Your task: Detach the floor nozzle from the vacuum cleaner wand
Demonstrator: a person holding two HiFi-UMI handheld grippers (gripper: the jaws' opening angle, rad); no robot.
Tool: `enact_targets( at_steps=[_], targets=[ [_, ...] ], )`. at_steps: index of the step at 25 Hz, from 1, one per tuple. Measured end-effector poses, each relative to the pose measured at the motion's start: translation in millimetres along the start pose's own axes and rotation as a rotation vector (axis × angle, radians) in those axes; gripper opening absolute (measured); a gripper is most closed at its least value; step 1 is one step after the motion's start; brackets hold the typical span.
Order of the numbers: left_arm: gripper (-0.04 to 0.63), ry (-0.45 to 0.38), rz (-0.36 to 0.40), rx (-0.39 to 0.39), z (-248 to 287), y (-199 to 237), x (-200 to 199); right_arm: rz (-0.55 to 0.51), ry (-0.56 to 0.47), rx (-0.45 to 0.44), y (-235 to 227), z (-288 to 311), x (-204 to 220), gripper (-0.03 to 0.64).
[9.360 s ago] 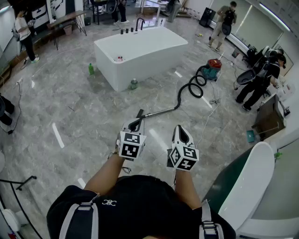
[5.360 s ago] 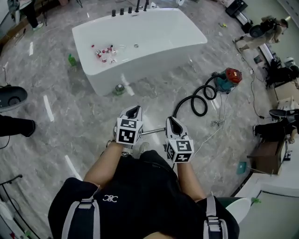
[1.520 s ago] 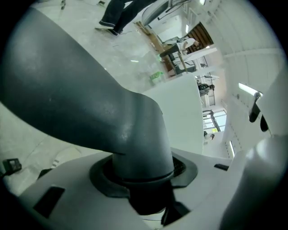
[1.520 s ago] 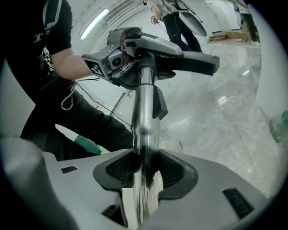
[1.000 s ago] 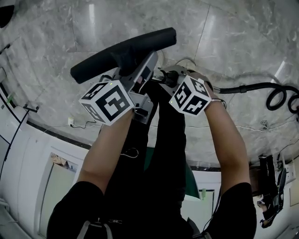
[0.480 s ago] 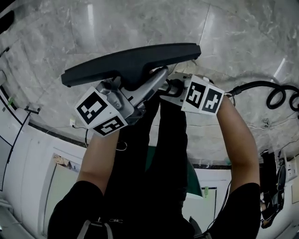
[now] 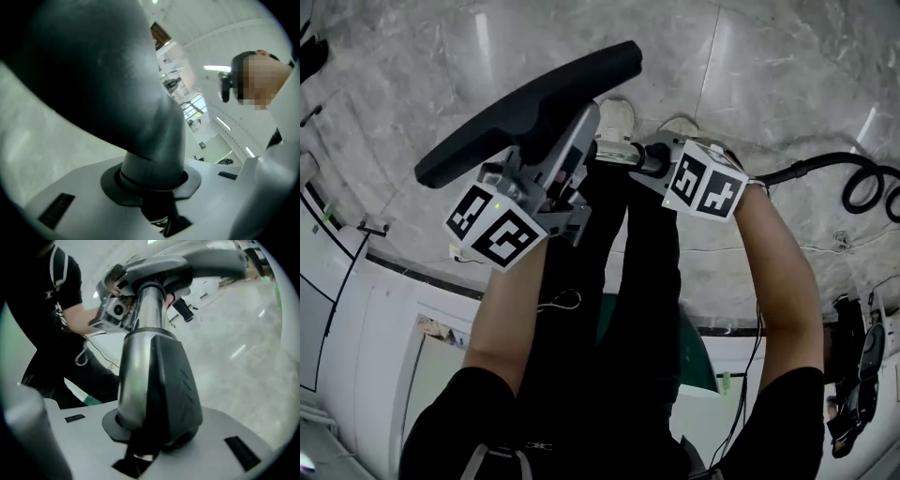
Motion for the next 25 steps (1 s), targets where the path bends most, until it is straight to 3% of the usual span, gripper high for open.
enact_targets(
  at_steps=[1,2,5,7,10,15,21,25],
  targets=[
    [0.109,-0.042,0.037,0.01,-7.8,2.5,-15.6,0.023,-0.023,-0.032,0.2,-4.6,10.0,0.097],
    [0.11,-0.081,0.039,-0.004,-16.1,10.9,-33.5,0.039,-0.031,0.0,-0.3,-9.6,22.1,0.097],
    [0.109,-0.137,-0.124,-0.084,-32.1,45.7,-60.1,0.042,0.06,0.194,0.2,-13.9,58.6,0.097],
    [0.109,-0.122,-0.198,-0.13,-35.0,54.2,-47.5,-0.004,0.139,0.247,3.3,-10.6,77.6,0.097],
    [0.11,-0.074,-0.209,-0.145,-28.3,56.2,-22.9,-0.036,0.169,0.246,-1.7,-8.3,87.3,0.097],
    [0.11,0.003,-0.226,-0.185,-27.2,65.2,-14.5,0.024,0.08,0.288,-15.3,-9.6,60.0,0.097],
    [0.11,0.012,-0.23,-0.194,-27.4,65.0,-14.6,-0.005,0.153,0.31,-14.0,6.7,59.7,0.097],
    [0.11,0.024,-0.214,-0.196,-26.9,64.1,-15.2,0.006,0.142,0.289,-10.1,13.6,61.1,0.097]
  ],
)
Point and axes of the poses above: the fingertips, and each gripper's own axes: z forward along the fingers, y to its left, x out of its underside, the point moved 9 cm from there along -z, backward along the fingers, and after that the axes turned 2 degrees about -x, right-handed, at the moved point
